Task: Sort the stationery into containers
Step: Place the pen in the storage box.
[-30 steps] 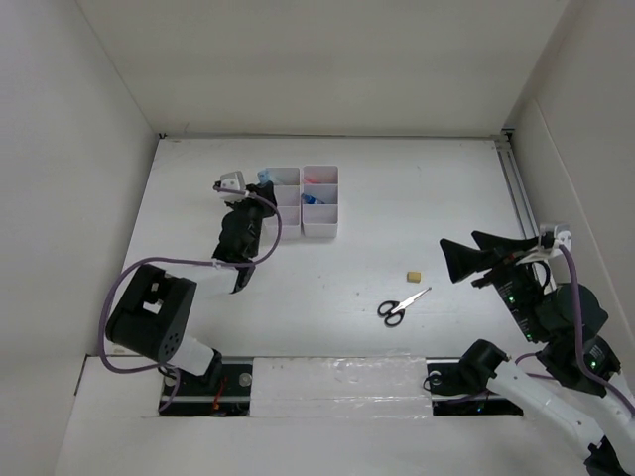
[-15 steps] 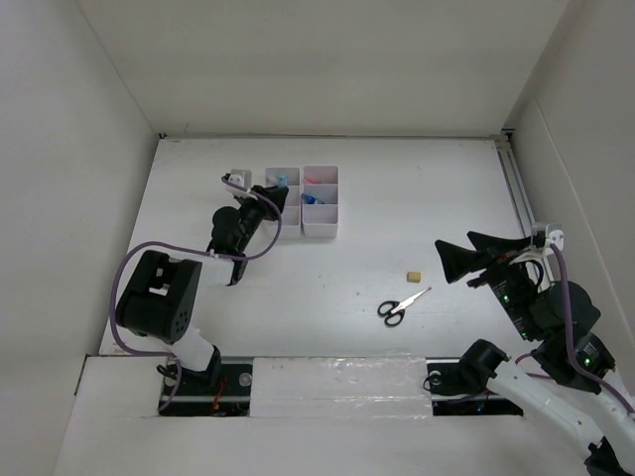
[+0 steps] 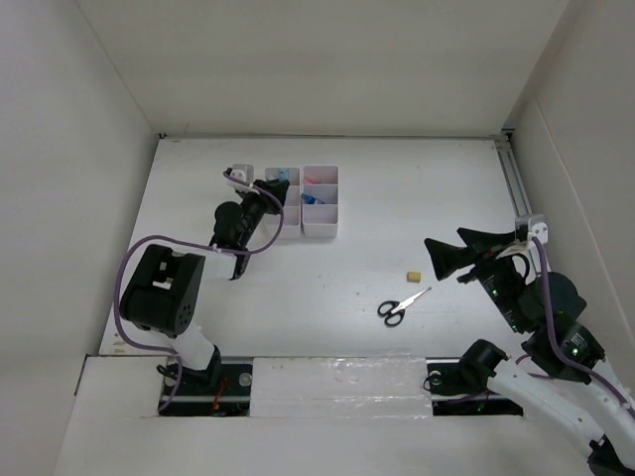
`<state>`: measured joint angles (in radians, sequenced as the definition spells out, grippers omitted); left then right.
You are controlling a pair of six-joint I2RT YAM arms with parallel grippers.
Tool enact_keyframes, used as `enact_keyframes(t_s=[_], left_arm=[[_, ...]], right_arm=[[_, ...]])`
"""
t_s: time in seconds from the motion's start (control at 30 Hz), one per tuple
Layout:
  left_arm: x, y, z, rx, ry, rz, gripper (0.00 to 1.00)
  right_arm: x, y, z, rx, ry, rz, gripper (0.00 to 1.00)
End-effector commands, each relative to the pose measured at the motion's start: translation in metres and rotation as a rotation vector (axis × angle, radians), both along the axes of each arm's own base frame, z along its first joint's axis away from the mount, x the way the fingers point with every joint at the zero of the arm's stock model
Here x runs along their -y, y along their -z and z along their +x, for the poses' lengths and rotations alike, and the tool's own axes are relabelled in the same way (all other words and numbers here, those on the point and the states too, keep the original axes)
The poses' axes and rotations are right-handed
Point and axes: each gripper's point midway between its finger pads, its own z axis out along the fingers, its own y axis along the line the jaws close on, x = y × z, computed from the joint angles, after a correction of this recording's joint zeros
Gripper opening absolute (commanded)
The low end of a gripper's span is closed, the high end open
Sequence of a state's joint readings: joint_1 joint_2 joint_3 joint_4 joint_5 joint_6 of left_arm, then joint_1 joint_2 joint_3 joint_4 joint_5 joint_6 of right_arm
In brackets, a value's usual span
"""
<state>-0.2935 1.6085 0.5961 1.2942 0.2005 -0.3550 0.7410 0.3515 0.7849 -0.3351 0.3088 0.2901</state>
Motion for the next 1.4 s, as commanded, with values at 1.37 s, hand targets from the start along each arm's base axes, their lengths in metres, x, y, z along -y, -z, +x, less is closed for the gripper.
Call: enact_keyframes(t_s=[1.37], left_arm=[[0.001,-0.068,0.008,0.404,-0.092,-0.015,0.05]], right_arm=[[-0.032,-0.007,0.001,0.07,-0.133,-0.046,0.94]])
